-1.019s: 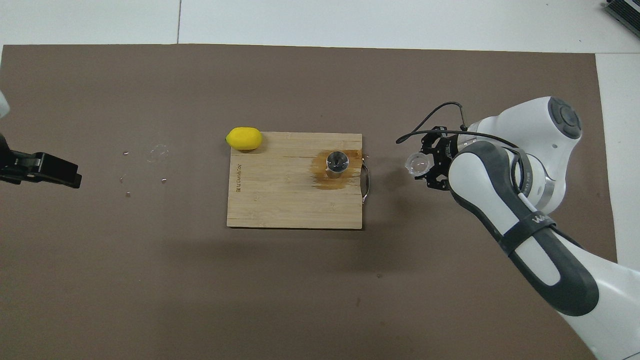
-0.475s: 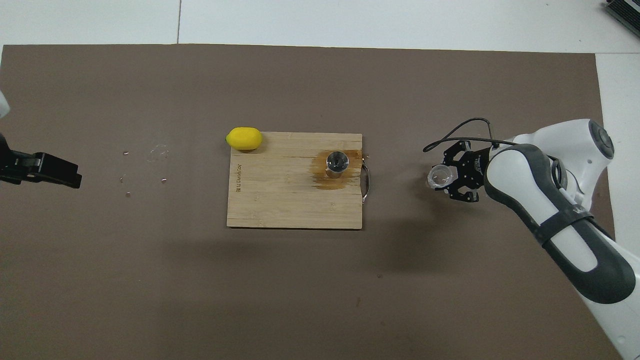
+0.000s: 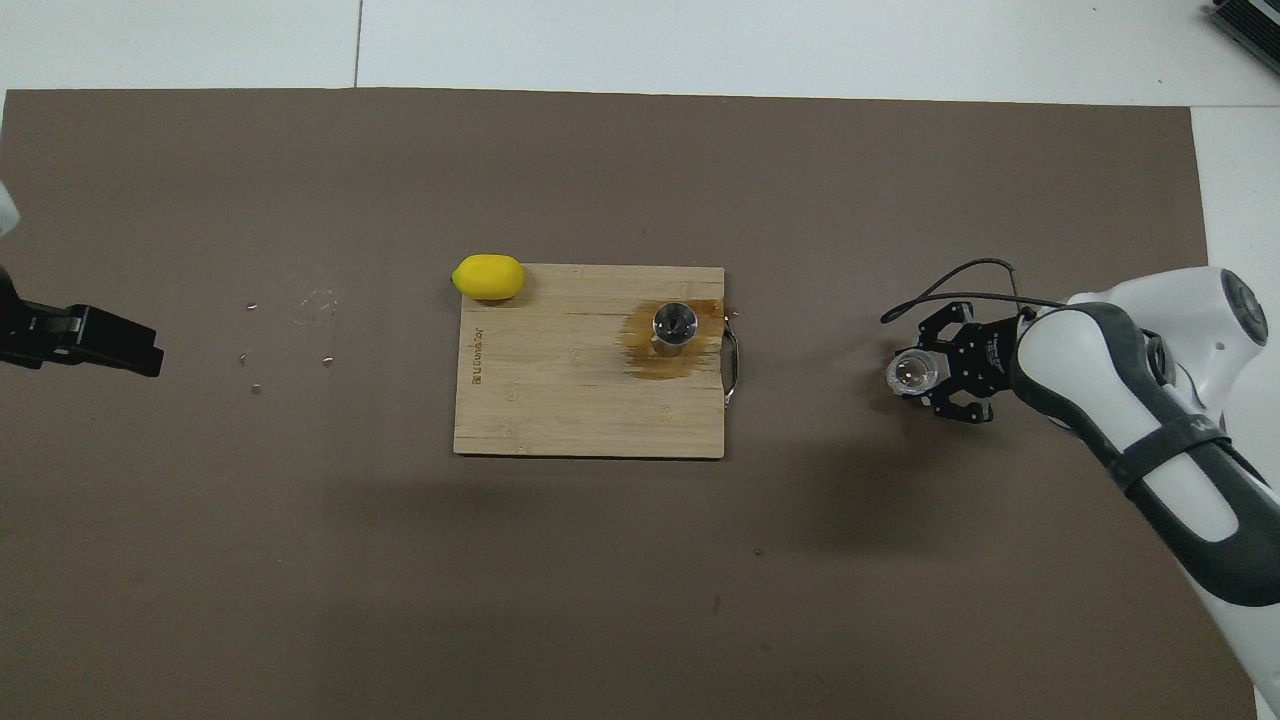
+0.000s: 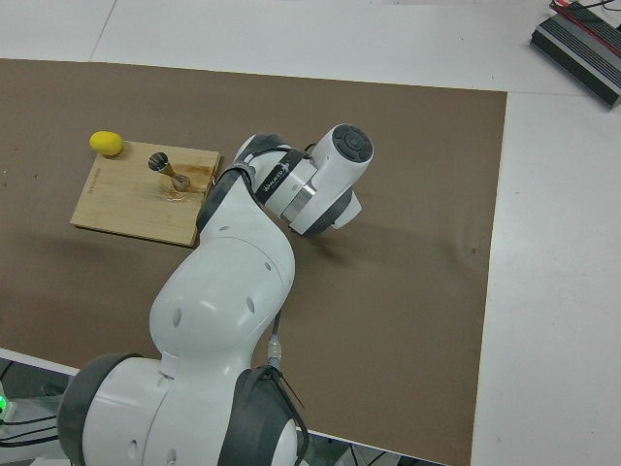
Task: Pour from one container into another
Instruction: 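Lower the glass cup onto the mat and open the right gripper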
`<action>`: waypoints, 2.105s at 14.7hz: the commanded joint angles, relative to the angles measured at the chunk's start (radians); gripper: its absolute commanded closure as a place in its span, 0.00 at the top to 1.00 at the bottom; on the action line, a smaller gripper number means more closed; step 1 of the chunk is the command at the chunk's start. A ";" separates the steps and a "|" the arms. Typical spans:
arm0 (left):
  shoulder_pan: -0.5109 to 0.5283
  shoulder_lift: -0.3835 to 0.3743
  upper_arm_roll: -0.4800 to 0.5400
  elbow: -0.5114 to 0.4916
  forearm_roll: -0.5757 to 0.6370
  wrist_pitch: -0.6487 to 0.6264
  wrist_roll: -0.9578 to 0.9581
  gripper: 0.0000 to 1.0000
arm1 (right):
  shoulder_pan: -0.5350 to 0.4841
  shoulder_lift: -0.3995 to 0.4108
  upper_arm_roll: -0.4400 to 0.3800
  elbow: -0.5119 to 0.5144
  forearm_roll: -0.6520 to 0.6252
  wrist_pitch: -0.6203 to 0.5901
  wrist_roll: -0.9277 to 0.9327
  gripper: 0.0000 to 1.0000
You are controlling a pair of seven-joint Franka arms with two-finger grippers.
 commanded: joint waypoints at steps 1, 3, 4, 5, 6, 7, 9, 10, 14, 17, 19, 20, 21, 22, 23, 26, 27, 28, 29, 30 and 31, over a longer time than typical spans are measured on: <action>-0.002 -0.032 0.002 -0.039 0.011 0.018 0.005 1.00 | -0.035 -0.044 0.011 -0.051 0.034 0.021 -0.058 0.09; -0.002 -0.032 0.002 -0.039 0.010 0.018 0.005 1.00 | -0.057 -0.045 0.011 -0.058 0.034 0.021 -0.083 0.09; -0.002 -0.032 0.002 -0.039 0.010 0.018 0.005 1.00 | -0.067 -0.047 0.009 -0.064 0.034 0.022 -0.093 0.09; -0.002 -0.032 0.002 -0.039 0.011 0.018 0.005 1.00 | -0.074 -0.048 0.009 -0.069 0.034 0.024 -0.104 0.09; -0.002 -0.032 0.002 -0.039 0.010 0.018 0.005 1.00 | -0.084 -0.054 0.009 -0.080 0.034 0.027 -0.116 0.09; -0.002 -0.032 0.002 -0.040 0.010 0.018 0.005 1.00 | -0.096 -0.058 0.009 -0.087 0.034 0.028 -0.129 0.10; -0.002 -0.032 0.002 -0.039 0.011 0.018 0.005 1.00 | -0.110 -0.059 0.008 -0.091 0.034 0.028 -0.133 0.12; -0.002 -0.032 0.002 -0.040 0.010 0.018 0.005 1.00 | -0.114 -0.059 0.008 -0.094 0.034 0.028 -0.132 0.13; -0.002 -0.032 0.002 -0.040 0.010 0.018 0.005 1.00 | -0.120 -0.061 0.003 -0.095 0.032 0.028 -0.133 0.47; -0.002 -0.032 0.002 -0.040 0.010 0.018 0.005 1.00 | -0.120 -0.061 0.000 -0.095 0.028 0.028 -0.130 0.97; -0.002 -0.032 0.002 -0.040 0.010 0.018 0.005 1.00 | -0.122 -0.061 0.000 -0.095 0.023 0.028 -0.130 0.97; -0.002 -0.032 0.002 -0.040 0.010 0.018 0.005 1.00 | -0.131 -0.061 0.000 -0.095 0.020 0.028 -0.130 0.98; -0.002 -0.032 0.002 -0.039 0.010 0.018 0.005 1.00 | -0.137 -0.061 0.000 -0.092 0.018 0.027 -0.132 0.99; -0.002 -0.032 0.002 -0.040 0.010 0.018 0.005 1.00 | -0.142 -0.061 0.000 -0.092 0.018 0.025 -0.136 0.99; -0.002 -0.032 0.002 -0.039 0.010 0.018 0.005 1.00 | -0.145 -0.062 0.000 -0.089 0.015 0.025 -0.136 0.99; -0.002 -0.032 0.002 -0.039 0.011 0.018 0.005 1.00 | -0.133 -0.108 0.000 -0.084 0.008 0.013 -0.133 0.99; -0.002 -0.032 0.002 -0.040 0.011 0.018 0.005 1.00 | -0.128 -0.119 0.002 -0.084 -0.015 0.008 -0.133 0.99; -0.002 -0.032 0.002 -0.039 0.011 0.018 0.005 1.00 | -0.122 -0.137 0.005 -0.084 -0.047 0.004 -0.132 0.99; -0.002 -0.032 0.002 -0.039 0.010 0.018 0.005 1.00 | -0.110 -0.154 0.005 -0.083 -0.089 -0.013 -0.132 0.99; -0.002 -0.032 0.002 -0.039 0.010 0.018 0.005 1.00 | -0.099 -0.168 0.005 -0.078 -0.127 -0.036 -0.133 0.99; -0.002 -0.032 0.002 -0.039 0.010 0.018 0.005 1.00 | -0.084 -0.182 0.006 -0.072 -0.164 -0.056 -0.132 0.99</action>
